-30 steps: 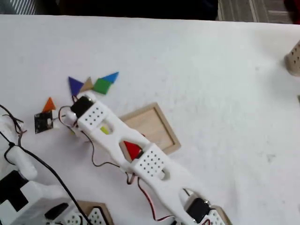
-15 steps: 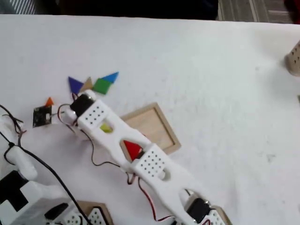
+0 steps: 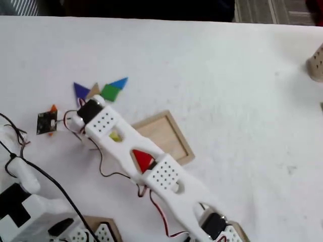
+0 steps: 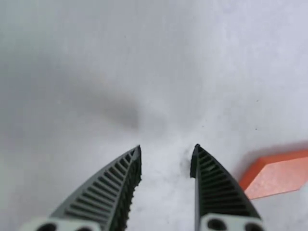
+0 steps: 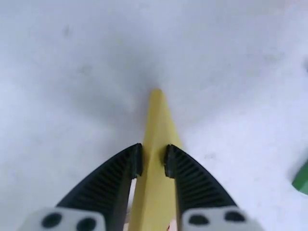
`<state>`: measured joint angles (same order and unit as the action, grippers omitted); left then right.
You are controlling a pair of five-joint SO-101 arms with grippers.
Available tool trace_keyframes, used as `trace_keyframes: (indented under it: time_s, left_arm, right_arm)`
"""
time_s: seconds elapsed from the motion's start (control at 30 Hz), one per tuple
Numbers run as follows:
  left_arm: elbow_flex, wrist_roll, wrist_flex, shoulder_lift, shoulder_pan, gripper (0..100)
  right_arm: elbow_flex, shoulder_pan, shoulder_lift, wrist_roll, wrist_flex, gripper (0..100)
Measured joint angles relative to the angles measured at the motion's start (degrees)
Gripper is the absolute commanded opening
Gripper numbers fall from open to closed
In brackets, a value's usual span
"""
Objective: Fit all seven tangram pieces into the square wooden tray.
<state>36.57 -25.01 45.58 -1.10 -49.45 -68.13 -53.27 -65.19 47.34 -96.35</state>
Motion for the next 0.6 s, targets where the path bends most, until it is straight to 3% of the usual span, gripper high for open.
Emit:
trace_keyframes:
  time_s: [0.33, 0.6]
  left_arm:
    - [0.00, 0.00, 0.00, 0.00, 0.09, 18]
    - [0.00, 0.00, 0.00, 0.00, 0.09, 18]
  right_arm:
    - [-4.13, 5.10, -0.53, -11.34, -0.44, 1.7]
    - [-10.02, 13.54, -0.79, -20.48, -1.05, 1.7]
